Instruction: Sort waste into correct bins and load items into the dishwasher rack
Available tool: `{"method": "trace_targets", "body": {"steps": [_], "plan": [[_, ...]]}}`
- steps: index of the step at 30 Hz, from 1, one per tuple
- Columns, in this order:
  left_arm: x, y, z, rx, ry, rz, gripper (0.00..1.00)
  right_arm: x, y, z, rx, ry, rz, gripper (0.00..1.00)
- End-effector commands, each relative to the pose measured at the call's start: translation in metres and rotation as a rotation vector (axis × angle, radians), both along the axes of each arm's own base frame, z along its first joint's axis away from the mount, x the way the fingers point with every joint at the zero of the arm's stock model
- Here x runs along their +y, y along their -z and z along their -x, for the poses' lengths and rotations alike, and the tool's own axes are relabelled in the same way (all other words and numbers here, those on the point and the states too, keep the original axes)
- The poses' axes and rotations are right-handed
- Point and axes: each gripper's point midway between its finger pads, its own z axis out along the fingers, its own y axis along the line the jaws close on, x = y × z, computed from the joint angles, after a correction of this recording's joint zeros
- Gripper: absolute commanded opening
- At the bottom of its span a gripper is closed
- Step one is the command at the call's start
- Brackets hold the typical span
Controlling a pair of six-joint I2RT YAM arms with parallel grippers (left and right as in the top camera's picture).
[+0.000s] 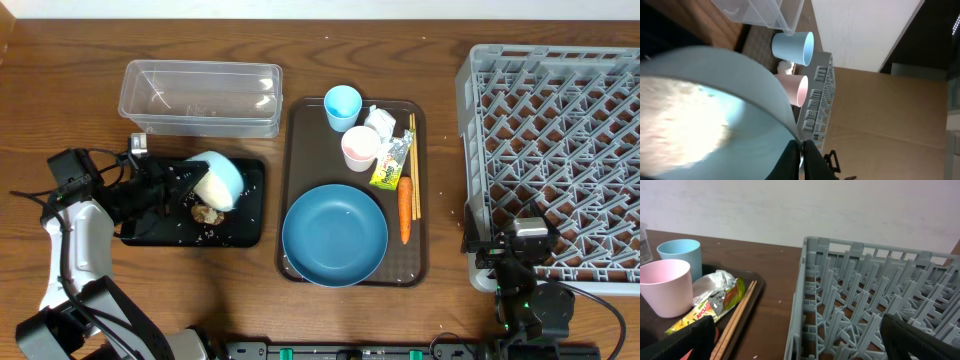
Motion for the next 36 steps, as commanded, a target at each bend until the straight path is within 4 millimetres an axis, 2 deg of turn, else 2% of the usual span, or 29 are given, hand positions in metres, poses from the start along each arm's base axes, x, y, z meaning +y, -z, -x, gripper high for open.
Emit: {"method": "trace_targets", "body": {"steps": [1, 6, 8, 17, 20, 22, 23, 26, 28, 30, 33, 36], "plan": [[0.001, 0.006, 0.001, -0.013, 0.008, -0.036, 0.06, -0.003, 0.001, 0.0, 0.0, 0.015, -0.008, 0.99], [0.011, 0.04, 0.014, 0.164, -0.031, -0.167, 0.06, -0.003, 0.001, 0.0, 0.0, 0.015, -0.008, 0.99], [0.013, 0.046, 0.017, 0.193, -0.033, -0.193, 0.06, -0.003, 0.001, 0.0, 0.0, 0.015, -0.008, 0.99], [0.013, 0.046, 0.018, 0.196, -0.033, -0.198, 0.06, -0.003, 0.001, 0.0, 0.0, 0.015, -0.008, 0.99], [0.011, 0.04, 0.017, 0.17, -0.025, -0.198, 0.07, -0.003, 0.001, 0.0, 0.0, 0.015, -0.008, 0.99], [0.005, 0.031, 0.017, 0.114, 0.008, -0.219, 0.17, -0.003, 0.001, 0.0, 0.0, 0.015, -0.008, 0.99], [0.001, 0.027, 0.017, 0.087, 0.027, -0.237, 0.25, -0.003, 0.001, 0.0, 0.0, 0.015, -0.008, 0.99], [-0.013, 0.016, 0.018, 0.04, 0.095, -0.347, 0.68, -0.003, 0.001, 0.0, 0.0, 0.015, -0.008, 0.99], [-0.02, 0.013, 0.02, 0.049, 0.131, -0.475, 0.81, -0.003, 0.001, 0.0, 0.0, 0.015, -0.008, 0.99], [-0.028, 0.008, 0.022, 0.047, 0.167, -0.601, 0.86, -0.003, 0.001, 0.0, 0.0, 0.015, -0.008, 0.99], [-0.034, -0.001, 0.021, 0.063, 0.169, -0.79, 0.87, -0.003, 0.001, 0.0, 0.0, 0.015, -0.008, 0.99], [-0.049, -0.007, 0.018, 0.012, 0.206, -0.915, 0.89, -0.003, 0.001, 0.0, 0.0, 0.015, -0.008, 0.99]]}}
